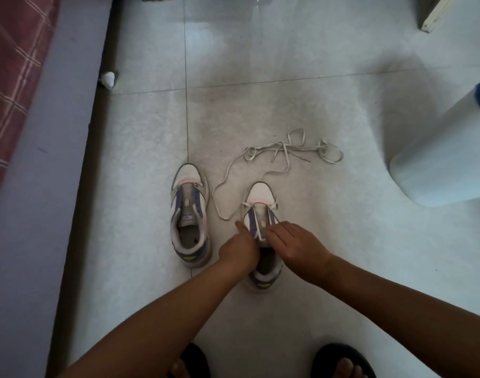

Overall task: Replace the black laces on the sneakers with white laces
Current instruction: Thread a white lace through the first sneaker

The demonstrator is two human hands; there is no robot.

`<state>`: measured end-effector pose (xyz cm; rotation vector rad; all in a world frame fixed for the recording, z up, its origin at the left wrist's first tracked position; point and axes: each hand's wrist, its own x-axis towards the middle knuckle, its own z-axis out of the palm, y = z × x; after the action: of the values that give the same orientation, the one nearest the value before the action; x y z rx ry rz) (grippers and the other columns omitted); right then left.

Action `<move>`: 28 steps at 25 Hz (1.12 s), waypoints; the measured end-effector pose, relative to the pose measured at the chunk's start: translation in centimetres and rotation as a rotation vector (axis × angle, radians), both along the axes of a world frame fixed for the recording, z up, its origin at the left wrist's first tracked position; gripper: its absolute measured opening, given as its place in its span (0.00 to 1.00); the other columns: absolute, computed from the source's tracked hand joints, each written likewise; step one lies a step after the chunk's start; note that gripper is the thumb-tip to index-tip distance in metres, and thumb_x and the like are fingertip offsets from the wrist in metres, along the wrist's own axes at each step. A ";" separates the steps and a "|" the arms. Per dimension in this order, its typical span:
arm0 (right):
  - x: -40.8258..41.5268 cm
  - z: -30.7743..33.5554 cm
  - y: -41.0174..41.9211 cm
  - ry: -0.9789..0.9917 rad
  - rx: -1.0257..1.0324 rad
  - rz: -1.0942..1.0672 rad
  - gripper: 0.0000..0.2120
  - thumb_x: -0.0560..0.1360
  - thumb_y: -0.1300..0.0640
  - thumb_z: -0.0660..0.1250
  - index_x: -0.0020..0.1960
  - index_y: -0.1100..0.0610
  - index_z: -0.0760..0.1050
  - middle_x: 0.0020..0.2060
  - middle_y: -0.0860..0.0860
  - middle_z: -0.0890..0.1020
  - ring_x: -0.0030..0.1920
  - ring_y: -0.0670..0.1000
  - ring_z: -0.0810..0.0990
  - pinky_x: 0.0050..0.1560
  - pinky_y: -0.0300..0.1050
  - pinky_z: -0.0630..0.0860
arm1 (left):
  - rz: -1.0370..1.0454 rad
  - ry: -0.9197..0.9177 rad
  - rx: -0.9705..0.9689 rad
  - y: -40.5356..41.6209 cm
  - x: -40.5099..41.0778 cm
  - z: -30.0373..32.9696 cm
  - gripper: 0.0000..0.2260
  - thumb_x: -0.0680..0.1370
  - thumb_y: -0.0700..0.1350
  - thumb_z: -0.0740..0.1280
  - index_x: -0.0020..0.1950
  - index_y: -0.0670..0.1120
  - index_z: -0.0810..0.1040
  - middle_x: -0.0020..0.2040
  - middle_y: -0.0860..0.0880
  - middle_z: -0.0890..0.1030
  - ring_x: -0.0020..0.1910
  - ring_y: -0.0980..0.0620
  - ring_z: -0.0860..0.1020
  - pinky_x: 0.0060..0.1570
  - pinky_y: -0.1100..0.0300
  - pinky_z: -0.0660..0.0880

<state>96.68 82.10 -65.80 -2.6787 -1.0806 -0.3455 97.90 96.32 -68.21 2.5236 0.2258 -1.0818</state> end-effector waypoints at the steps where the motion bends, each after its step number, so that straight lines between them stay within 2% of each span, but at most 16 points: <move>1: -0.2 0.0 -0.5 0.077 0.055 -0.050 0.07 0.71 0.66 0.64 0.41 0.66 0.81 0.35 0.59 0.82 0.34 0.57 0.81 0.34 0.44 0.78 | -0.007 0.053 -0.017 0.2 -0.3 0.0 0.33 0.80 0.45 0.56 0.76 0.39 0.38 0.62 0.38 0.75 0.53 0.40 0.79 0.48 0.50 0.75; 2: -0.1 0.0 -0.6 0.191 0.127 -0.137 0.07 0.71 0.68 0.64 0.41 0.66 0.80 0.35 0.60 0.81 0.34 0.57 0.81 0.34 0.43 0.77 | -0.029 0.061 -0.049 0.5 -0.7 0.1 0.34 0.80 0.47 0.57 0.76 0.40 0.37 0.62 0.38 0.75 0.53 0.39 0.79 0.48 0.50 0.75; 3: 0.1 0.0 -0.6 0.295 0.204 -0.231 0.04 0.71 0.69 0.66 0.42 0.67 0.79 0.36 0.60 0.81 0.35 0.58 0.81 0.35 0.44 0.76 | -0.056 -0.010 -0.098 0.9 -0.9 0.3 0.34 0.80 0.50 0.58 0.76 0.42 0.39 0.63 0.39 0.75 0.54 0.40 0.78 0.49 0.51 0.74; 5: 0.6 -0.1 -0.5 0.485 0.306 -0.355 0.02 0.73 0.68 0.68 0.44 0.67 0.78 0.39 0.60 0.81 0.39 0.59 0.80 0.40 0.42 0.71 | -0.061 -0.303 -0.266 1.5 -0.8 1.3 0.28 0.78 0.51 0.62 0.75 0.45 0.56 0.62 0.44 0.74 0.57 0.44 0.76 0.52 0.54 0.74; 7: 1.0 -0.3 -0.3 0.619 0.451 -0.423 0.03 0.75 0.66 0.66 0.46 0.64 0.78 0.41 0.57 0.81 0.42 0.55 0.79 0.43 0.39 0.72 | -0.048 -0.565 -0.418 1.5 -0.4 2.3 0.14 0.78 0.45 0.65 0.62 0.43 0.74 0.55 0.45 0.76 0.51 0.46 0.77 0.49 0.58 0.72; 8: 1.1 -0.3 -0.1 0.667 0.535 -0.467 0.03 0.75 0.65 0.66 0.46 0.62 0.78 0.41 0.54 0.81 0.42 0.52 0.80 0.43 0.39 0.75 | -0.023 -0.624 -0.452 1.4 -0.2 2.6 0.09 0.77 0.41 0.66 0.56 0.41 0.78 0.50 0.44 0.78 0.48 0.46 0.77 0.47 0.60 0.71; 10: 1.4 -0.1 0.2 0.793 0.696 -0.556 0.05 0.75 0.63 0.67 0.43 0.55 0.79 0.37 0.45 0.81 0.39 0.44 0.80 0.41 0.36 0.77 | 0.137 -0.594 -0.514 1.2 0.2 2.6 0.05 0.76 0.38 0.67 0.49 0.39 0.81 0.45 0.43 0.80 0.46 0.47 0.78 0.46 0.61 0.71; 12: 1.7 0.2 0.7 0.937 0.931 -0.634 0.09 0.73 0.64 0.69 0.40 0.51 0.80 0.32 0.43 0.82 0.34 0.40 0.79 0.38 0.34 0.77 | 0.293 -0.479 -0.577 1.0 0.5 2.6 0.06 0.77 0.40 0.66 0.49 0.40 0.82 0.44 0.44 0.82 0.45 0.46 0.79 0.47 0.57 0.74; 14: 2.0 0.2 0.9 1.015 1.089 -0.663 0.09 0.72 0.66 0.70 0.40 0.53 0.81 0.31 0.44 0.83 0.33 0.41 0.80 0.38 0.34 0.77 | 0.289 -0.466 -0.571 0.9 0.2 2.6 0.06 0.77 0.40 0.66 0.49 0.42 0.83 0.43 0.44 0.83 0.44 0.47 0.80 0.46 0.55 0.75; 16: 2.2 0.1 1.2 1.015 1.072 -0.638 0.08 0.71 0.66 0.71 0.41 0.53 0.82 0.32 0.44 0.84 0.35 0.40 0.81 0.38 0.32 0.77 | 0.225 -0.504 -0.534 0.8 -0.1 2.7 0.07 0.77 0.40 0.66 0.49 0.43 0.83 0.43 0.45 0.83 0.43 0.49 0.79 0.44 0.58 0.74; 18: 2.2 0.0 1.4 1.004 1.039 -0.608 0.09 0.70 0.65 0.71 0.40 0.51 0.82 0.33 0.42 0.84 0.36 0.39 0.81 0.39 0.31 0.75 | 0.190 -0.517 -0.521 0.7 0.2 2.8 0.07 0.77 0.40 0.64 0.49 0.42 0.83 0.42 0.44 0.83 0.43 0.49 0.79 0.42 0.61 0.72; 20: 2.0 -0.1 1.7 0.972 0.983 -0.607 0.10 0.71 0.64 0.71 0.39 0.49 0.81 0.34 0.40 0.83 0.38 0.37 0.80 0.41 0.30 0.74 | 0.144 -0.502 -0.461 0.6 0.3 3.0 0.08 0.78 0.42 0.63 0.50 0.42 0.82 0.44 0.43 0.82 0.45 0.48 0.78 0.43 0.59 0.72; 23: 1.9 -0.2 1.8 0.872 0.894 -0.649 0.11 0.73 0.61 0.69 0.38 0.44 0.78 0.36 0.38 0.81 0.41 0.37 0.79 0.44 0.28 0.72 | 0.046 -0.624 -0.190 -0.1 -1.3 2.4 0.15 0.79 0.51 0.61 0.60 0.42 0.75 0.55 0.44 0.76 0.54 0.46 0.74 0.51 0.53 0.72; 24: 2.0 0.1 1.9 0.853 0.880 -0.665 0.11 0.74 0.60 0.69 0.38 0.45 0.77 0.36 0.37 0.81 0.42 0.37 0.79 0.44 0.27 0.72 | 0.021 -0.591 -0.108 -0.6 -2.4 2.3 0.21 0.77 0.55 0.61 0.64 0.42 0.70 0.59 0.43 0.72 0.57 0.45 0.72 0.53 0.51 0.71; 26: 1.9 0.7 2.0 0.825 0.864 -0.663 0.11 0.75 0.59 0.67 0.38 0.46 0.75 0.36 0.38 0.81 0.42 0.37 0.78 0.42 0.26 0.71 | -0.015 -0.392 -0.079 -1.7 -3.9 1.7 0.35 0.75 0.62 0.60 0.75 0.44 0.54 0.71 0.41 0.60 0.67 0.41 0.66 0.57 0.47 0.71; 28: 1.2 2.0 2.6 0.804 0.832 -0.667 0.11 0.75 0.61 0.67 0.38 0.47 0.73 0.36 0.39 0.80 0.41 0.36 0.78 0.42 0.26 0.71 | -0.105 -0.241 -0.051 -2.6 -3.8 0.9 0.39 0.76 0.61 0.60 0.77 0.48 0.41 0.76 0.41 0.48 0.68 0.39 0.64 0.57 0.49 0.71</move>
<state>97.88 84.71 -63.77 -1.9725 0.1940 0.1659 94.07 93.77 -67.34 2.6142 -0.0005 -0.7980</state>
